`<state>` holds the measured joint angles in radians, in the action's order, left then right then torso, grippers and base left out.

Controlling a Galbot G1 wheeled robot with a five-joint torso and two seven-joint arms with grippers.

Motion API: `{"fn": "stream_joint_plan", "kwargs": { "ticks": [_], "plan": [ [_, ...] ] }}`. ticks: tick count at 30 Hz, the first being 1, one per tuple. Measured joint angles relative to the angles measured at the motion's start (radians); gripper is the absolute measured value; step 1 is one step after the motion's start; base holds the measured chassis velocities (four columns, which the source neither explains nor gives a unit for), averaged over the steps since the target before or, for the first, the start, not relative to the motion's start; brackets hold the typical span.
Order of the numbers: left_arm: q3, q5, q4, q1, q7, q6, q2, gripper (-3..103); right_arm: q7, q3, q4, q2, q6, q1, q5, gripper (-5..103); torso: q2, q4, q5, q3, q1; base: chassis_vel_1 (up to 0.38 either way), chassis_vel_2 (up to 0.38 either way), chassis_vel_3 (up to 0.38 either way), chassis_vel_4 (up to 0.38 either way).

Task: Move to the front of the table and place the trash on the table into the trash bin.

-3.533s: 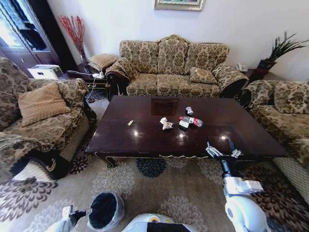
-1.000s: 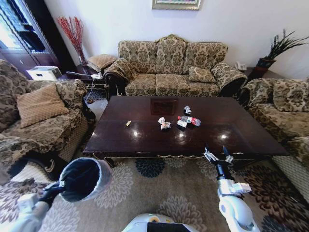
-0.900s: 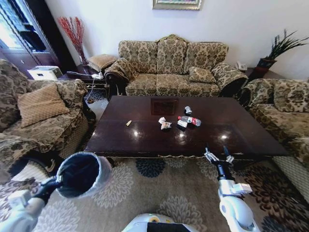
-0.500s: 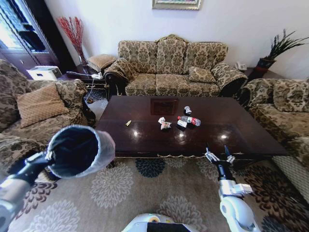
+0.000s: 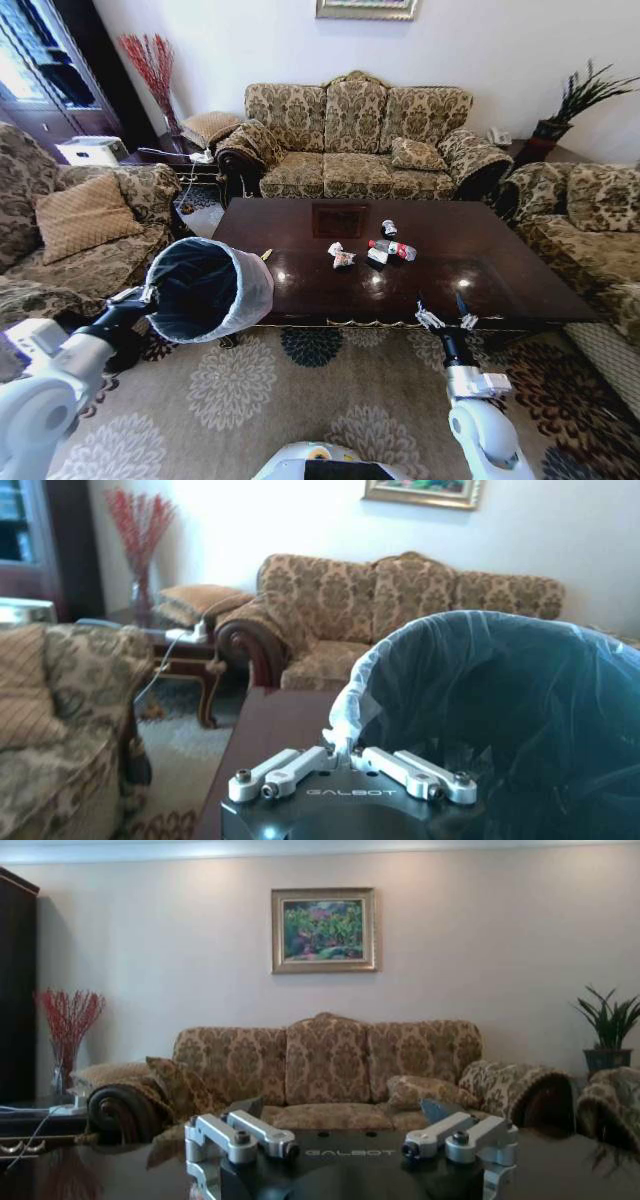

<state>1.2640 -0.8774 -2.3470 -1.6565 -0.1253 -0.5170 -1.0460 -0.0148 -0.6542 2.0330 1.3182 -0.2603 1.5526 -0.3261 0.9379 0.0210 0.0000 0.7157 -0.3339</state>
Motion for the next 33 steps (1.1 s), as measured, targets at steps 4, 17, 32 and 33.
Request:
{"fn": "stream_joint_plan", "kwargs": {
  "ticks": [4,17,32,33],
  "plan": [
    [0.019,-0.036,0.031,0.007,-0.004,0.01,0.063,0,0.0,0.009,0.003,0.01,0.001,0.0,0.013,100,0.0,0.0,0.0003,0.0,0.0,0.075,0.072,-0.089,-0.083],
    [0.006,-0.04,0.074,-0.002,-0.028,0.15,0.09,0,0.044,0.025,-0.008,0.026,-0.012,-0.005,0.078,100,0.0,0.0007,-0.0003,0.0,0.0,0.205,0.209,-0.192,-0.208],
    [-0.063,-0.081,0.053,-0.018,-0.007,0.12,0.11,0,0.029,0.042,-0.021,0.05,0.015,-0.025,0.086,100,0.0,0.0002,0.0003,0.0,0.0,-0.015,-0.01,0.008,-0.005],
    [-0.063,-0.081,0.053,-0.018,-0.007,0.12,0.11,0,0.029,0.042,-0.021,0.05,0.015,-0.025,0.086,100,0.0,0.0002,0.0003,0.0,0.0,0.0,0.0,0.0,0.0]
  ]
}}
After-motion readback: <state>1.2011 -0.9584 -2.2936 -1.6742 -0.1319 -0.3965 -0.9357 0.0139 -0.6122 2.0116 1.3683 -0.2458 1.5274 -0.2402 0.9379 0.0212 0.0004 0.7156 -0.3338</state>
